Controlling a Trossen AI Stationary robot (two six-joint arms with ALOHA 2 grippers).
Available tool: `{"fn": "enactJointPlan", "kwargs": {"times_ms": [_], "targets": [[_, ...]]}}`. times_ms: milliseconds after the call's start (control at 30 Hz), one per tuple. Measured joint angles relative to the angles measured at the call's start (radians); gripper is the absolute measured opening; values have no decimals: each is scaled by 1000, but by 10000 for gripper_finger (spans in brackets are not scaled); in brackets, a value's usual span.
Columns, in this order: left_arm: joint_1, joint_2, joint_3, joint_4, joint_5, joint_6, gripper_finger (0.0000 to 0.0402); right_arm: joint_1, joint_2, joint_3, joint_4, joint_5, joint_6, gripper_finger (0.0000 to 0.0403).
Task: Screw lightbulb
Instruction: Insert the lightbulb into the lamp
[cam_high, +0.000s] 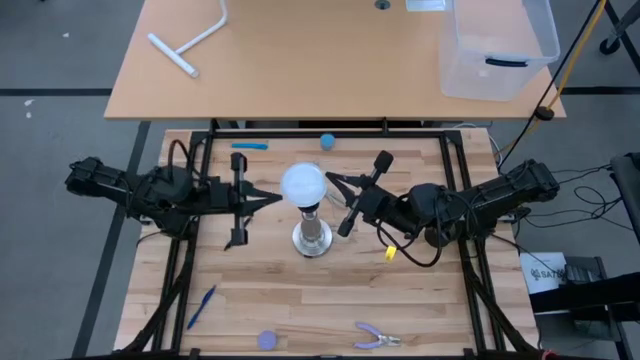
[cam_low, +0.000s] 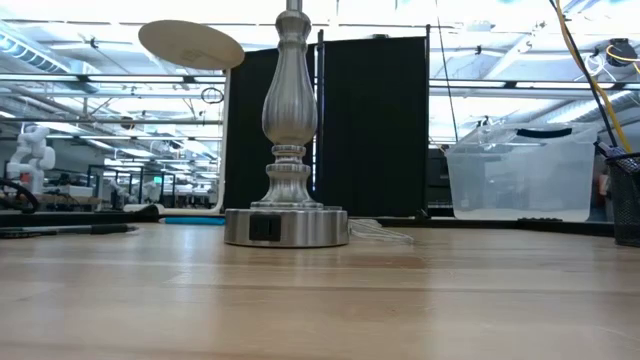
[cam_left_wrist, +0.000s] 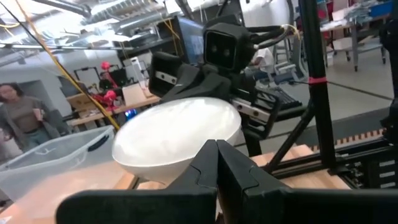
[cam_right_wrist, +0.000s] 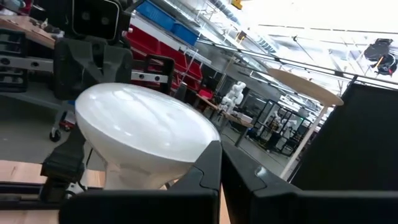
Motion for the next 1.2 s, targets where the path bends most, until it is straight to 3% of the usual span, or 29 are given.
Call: {"fn": "enactJointPlan", "kwargs": {"times_ms": [467,933,1200], "targets": [[42,-2,0,1,-83,-11,0,50,-4,1,-34,-55,31,0],[156,-5,0,13,-86,-56,0,89,0,1,-154,-50,102,0],[104,-56,0,34,-75,-2,0,54,0,1,-153,65,94,0]]}}
